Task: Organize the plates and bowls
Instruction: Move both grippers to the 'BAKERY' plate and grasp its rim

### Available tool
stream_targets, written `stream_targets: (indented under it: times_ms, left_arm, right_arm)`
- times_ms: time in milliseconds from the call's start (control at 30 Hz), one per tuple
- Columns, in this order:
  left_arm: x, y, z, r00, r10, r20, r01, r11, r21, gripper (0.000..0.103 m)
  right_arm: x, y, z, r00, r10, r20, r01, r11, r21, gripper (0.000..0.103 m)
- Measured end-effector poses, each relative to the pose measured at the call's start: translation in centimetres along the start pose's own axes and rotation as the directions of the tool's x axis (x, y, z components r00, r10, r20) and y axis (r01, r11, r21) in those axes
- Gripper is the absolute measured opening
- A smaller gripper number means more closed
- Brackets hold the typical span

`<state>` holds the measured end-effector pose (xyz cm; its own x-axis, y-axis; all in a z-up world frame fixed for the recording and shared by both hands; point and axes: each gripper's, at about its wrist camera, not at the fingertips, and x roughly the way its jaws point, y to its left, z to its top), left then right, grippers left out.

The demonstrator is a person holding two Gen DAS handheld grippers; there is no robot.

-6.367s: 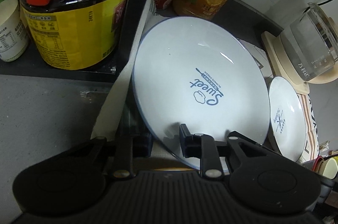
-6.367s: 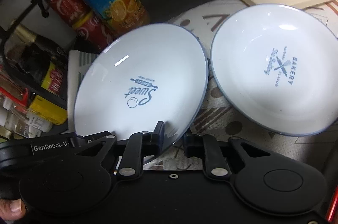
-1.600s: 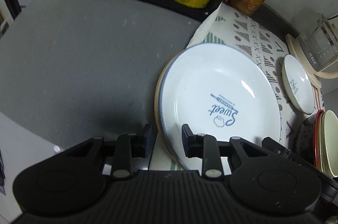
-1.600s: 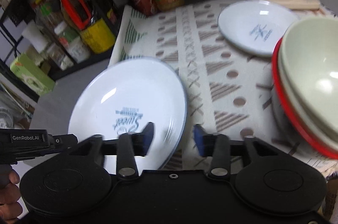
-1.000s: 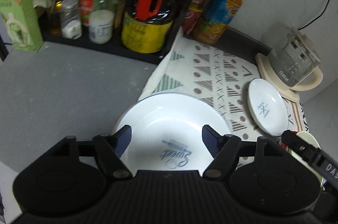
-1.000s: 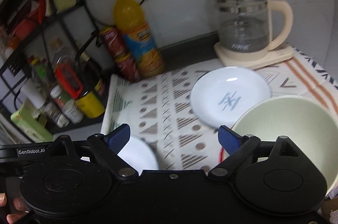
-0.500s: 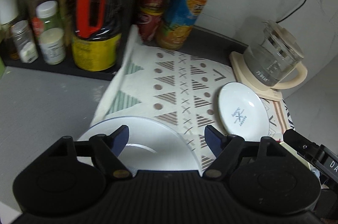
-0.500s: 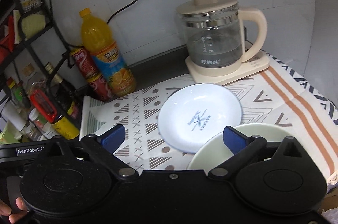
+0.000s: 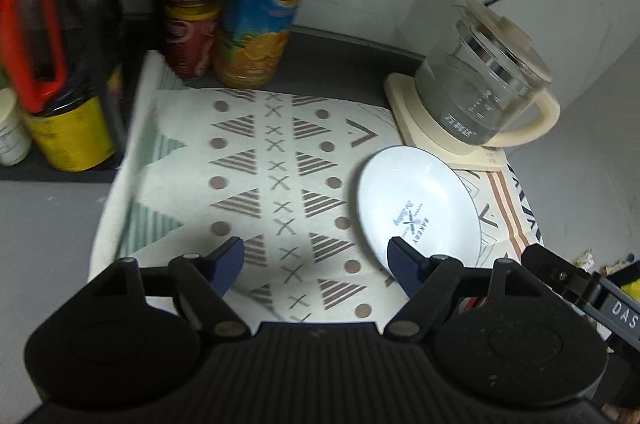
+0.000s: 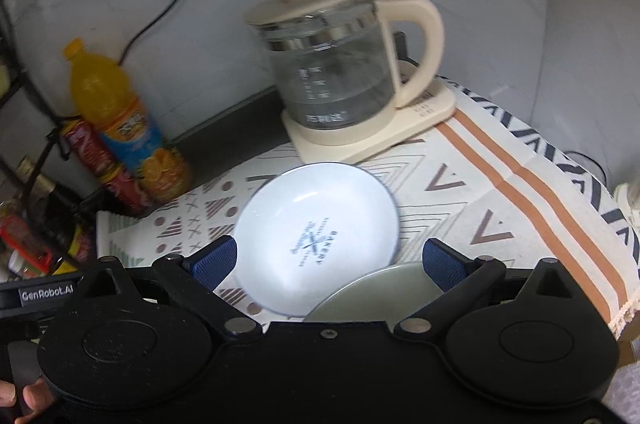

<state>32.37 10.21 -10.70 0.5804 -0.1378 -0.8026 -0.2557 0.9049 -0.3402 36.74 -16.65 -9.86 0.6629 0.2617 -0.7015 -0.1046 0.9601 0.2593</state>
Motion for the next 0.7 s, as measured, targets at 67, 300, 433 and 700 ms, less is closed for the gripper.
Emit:
stream_targets:
  times_ms: [67, 300, 433, 700]
  left_arm:
    - [0.8, -0.4, 0.3, 1.0, -0.009, -0.013, 0.009, 1.0, 0.017, 0.077]
    - [4.1, -1.5, 1.0, 0.997, -0.034, -0.072, 0.037, 0.998, 0.041, 0.077]
    - [6.2, -2.0, 1.3, 0.994, -0.037, -0.105, 0.043, 0.998, 0.052, 0.077]
    - [9.9, -2.6, 2.5, 0.987, -0.026, -0.16, 0.037, 0.997, 0.066, 0.074]
  right_arm:
    - [0.6, -0.3, 0.3, 1.0, -0.014, -0.015, 0.014, 1.0, 0.006, 0.1]
    - [3.0, -1.0, 2.0, 0.998, -0.04, -0.057, 0.04, 0.999, 0.002, 0.099]
    - [5.1, -1.3, 3.0, 0.993, -0.065, -0.103, 0.065, 0.998, 0.002, 0.097]
    - [9.2, -2.4, 4.0, 0.981, -0.101, -0.167, 0.107, 0.994, 0.031, 0.093]
